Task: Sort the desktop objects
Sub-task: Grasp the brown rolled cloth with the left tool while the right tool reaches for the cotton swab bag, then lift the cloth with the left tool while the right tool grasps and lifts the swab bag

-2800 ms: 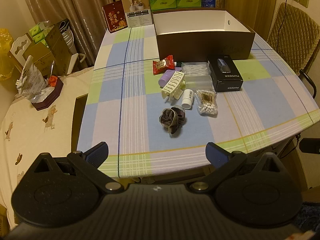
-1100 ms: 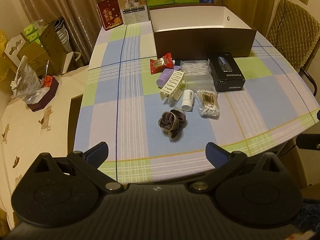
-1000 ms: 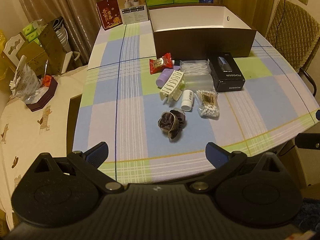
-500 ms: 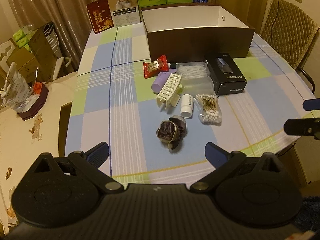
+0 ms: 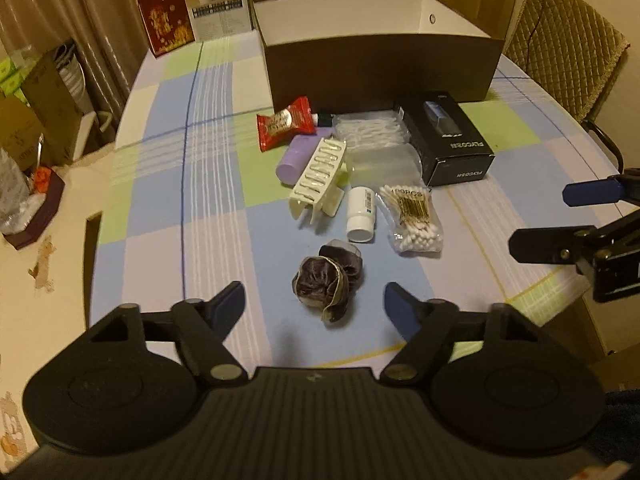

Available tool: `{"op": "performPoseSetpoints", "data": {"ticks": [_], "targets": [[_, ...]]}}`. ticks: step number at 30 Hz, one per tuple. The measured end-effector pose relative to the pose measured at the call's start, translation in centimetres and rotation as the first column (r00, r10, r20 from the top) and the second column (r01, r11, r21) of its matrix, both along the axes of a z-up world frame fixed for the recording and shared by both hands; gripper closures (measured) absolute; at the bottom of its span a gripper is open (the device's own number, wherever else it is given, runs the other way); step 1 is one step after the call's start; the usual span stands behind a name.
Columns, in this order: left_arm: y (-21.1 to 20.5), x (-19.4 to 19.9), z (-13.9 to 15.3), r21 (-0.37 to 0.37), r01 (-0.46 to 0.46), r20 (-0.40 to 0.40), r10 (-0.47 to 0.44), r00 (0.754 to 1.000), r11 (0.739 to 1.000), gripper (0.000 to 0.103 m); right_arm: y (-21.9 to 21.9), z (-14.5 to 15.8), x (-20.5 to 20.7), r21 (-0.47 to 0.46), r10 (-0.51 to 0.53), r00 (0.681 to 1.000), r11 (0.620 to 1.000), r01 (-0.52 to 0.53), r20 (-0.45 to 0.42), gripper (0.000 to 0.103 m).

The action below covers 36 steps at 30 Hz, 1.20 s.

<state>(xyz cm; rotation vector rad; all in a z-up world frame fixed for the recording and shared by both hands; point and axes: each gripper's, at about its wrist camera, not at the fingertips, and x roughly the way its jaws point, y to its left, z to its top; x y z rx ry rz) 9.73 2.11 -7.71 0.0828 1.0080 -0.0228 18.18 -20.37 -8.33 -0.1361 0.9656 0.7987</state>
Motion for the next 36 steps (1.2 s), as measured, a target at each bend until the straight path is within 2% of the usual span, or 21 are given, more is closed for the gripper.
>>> {"op": "performPoseSetpoints", "data": {"ticks": [8, 18, 24, 27, 31, 34, 36], "targets": [[0.4, 1.6, -2.0, 0.002, 0.034, -0.016, -0.033, 0.999, 0.999, 0.036, 1.1, -1.5, 1.6, -0.024, -0.008, 0.999, 1.0, 0.007, -0.037, 0.01], [0.4, 3.8, -4.7, 0.019, 0.093, -0.069, -0.092, 0.993, 0.995, 0.042, 1.5, -2.7, 3.3, -0.056, -0.03, 0.997, 0.998, 0.026, -0.07, 0.011], [0.1, 4.6, -6.0, 0.001, 0.12, -0.083, -0.12, 0.989, 0.993, 0.071, 1.7, -3.2, 4.2, -0.067, -0.043, 0.995, 0.997, 0.038, -0.087, 0.011], [0.0, 4.5, -5.8, -0.016, 0.129, -0.065, -0.13, 0.989, 0.991, 0.08, 2.1, -3.4, 4.5, -0.071, -0.037, 0.995, 0.997, 0.031, -0.088, 0.011], [0.6, 4.1, -5.5, -0.017, 0.115, -0.046, -0.116, 0.992, 0.993, 0.082, 3.1, -3.7, 4.6, -0.075, -0.013, 0.996, 0.997, 0.007, -0.086, 0.012], [1.9, 4.1, -5.3, -0.016, 0.062, -0.051, -0.062, 0.997, 0.998, 0.083, 4.2, -4.0, 4.7, -0.078, 0.012, 0.996, 0.997, -0.019, -0.086, 0.021], [2.9, 4.1, -5.2, -0.017, 0.026, -0.055, -0.027, 0.998, 1.0, 0.083, 5.0, -4.4, 4.7, -0.083, 0.034, 0.995, 0.996, -0.041, -0.089, 0.03]]}}
